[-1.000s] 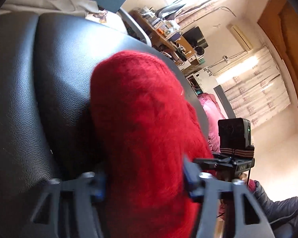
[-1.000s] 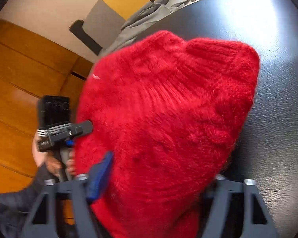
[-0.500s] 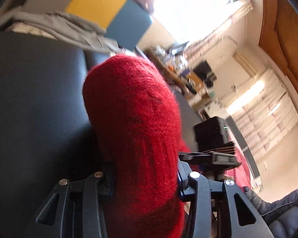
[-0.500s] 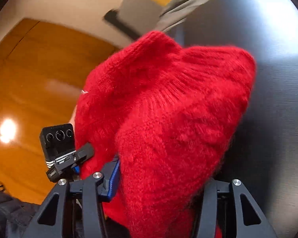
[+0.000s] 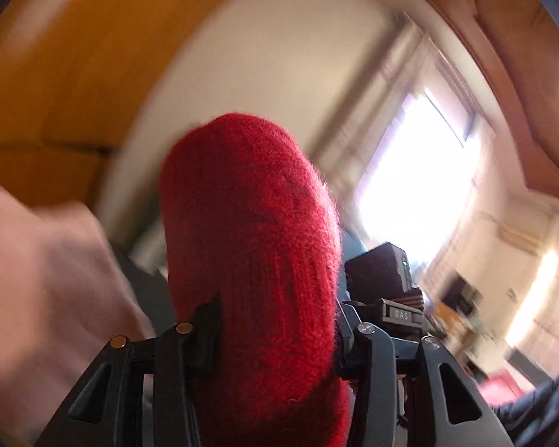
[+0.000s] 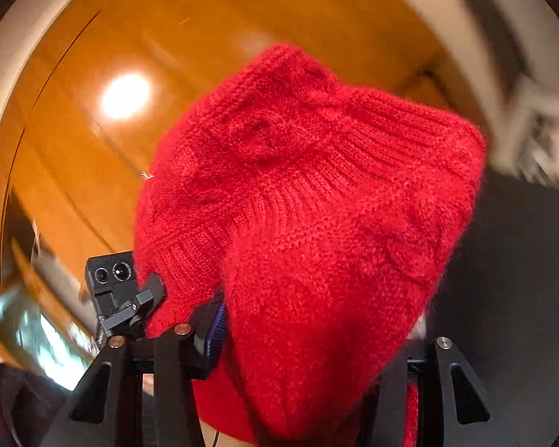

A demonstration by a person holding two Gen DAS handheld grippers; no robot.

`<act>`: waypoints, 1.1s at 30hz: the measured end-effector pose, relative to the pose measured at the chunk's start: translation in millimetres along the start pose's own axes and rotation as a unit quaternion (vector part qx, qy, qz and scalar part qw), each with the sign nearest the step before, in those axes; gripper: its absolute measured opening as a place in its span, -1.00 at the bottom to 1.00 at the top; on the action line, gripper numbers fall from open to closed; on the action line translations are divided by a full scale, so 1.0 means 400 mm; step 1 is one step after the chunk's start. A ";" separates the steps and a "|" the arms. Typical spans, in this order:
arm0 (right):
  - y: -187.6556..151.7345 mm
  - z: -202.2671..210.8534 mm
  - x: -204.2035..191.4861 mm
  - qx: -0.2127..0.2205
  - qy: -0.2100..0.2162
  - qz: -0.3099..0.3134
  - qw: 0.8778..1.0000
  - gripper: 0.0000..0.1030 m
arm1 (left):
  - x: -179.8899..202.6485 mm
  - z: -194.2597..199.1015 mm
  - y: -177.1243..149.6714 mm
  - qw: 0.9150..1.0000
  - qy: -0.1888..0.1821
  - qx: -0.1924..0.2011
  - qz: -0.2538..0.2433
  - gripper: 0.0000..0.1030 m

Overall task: Fold clothes
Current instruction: 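Lift the folded sweater with both grippers and carry it toward the black chair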

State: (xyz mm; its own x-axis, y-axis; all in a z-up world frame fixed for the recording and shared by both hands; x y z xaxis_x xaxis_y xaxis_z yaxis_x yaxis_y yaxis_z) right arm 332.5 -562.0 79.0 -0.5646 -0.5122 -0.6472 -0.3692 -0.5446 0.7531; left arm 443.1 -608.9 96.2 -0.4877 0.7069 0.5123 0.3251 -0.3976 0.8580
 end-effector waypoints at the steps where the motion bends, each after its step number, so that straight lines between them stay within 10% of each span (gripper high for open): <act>1: 0.038 -0.066 -0.022 -0.008 0.008 0.012 1.000 -0.01 | -0.050 0.012 0.048 1.000 0.022 0.016 0.015 -0.13; 6: 0.102 -0.392 -0.014 -0.078 -0.012 0.044 0.996 -0.01 | -0.370 0.055 0.166 0.979 0.176 0.040 0.093 -0.11; 10: -0.095 -0.591 0.219 -0.200 -0.128 -0.013 0.971 0.25 | -0.700 0.051 -0.016 0.938 0.288 -0.039 0.188 -0.08; 20: -0.106 -0.609 0.174 -0.152 -0.097 -0.038 0.983 0.38 | -0.657 0.047 0.023 0.955 0.268 -0.032 0.126 0.10; 26: -0.123 -0.546 0.088 -0.153 -0.111 0.000 0.982 0.44 | -0.599 0.114 0.096 0.946 0.321 0.002 0.055 0.19; 28: -0.143 -0.526 0.068 -0.165 -0.122 0.021 0.978 0.35 | -0.574 0.142 0.151 0.937 0.348 0.026 0.015 0.19; 33: -0.115 -0.410 0.046 -0.152 -0.123 0.066 0.978 -0.36 | -0.441 0.067 0.211 0.949 0.298 0.062 -0.079 0.26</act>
State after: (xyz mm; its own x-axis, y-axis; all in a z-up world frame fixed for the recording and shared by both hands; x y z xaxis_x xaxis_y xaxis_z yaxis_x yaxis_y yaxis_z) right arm 460.2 -655.4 13.1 -0.7669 -0.4365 -0.4705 -0.0655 -0.6760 0.7340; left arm 578.3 -751.7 77.2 -0.8977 0.2808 0.3395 0.2855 -0.2159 0.9337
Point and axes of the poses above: each gripper's, at about its wrist camera, not at the fingertips, and z roughly against the way its jaws point, x to its right, y to its top, the point moved 10 cm from there along -z, roughly the way its jaws point, and after that the axes turned 11 degrees about x, right-handed, at the moved point
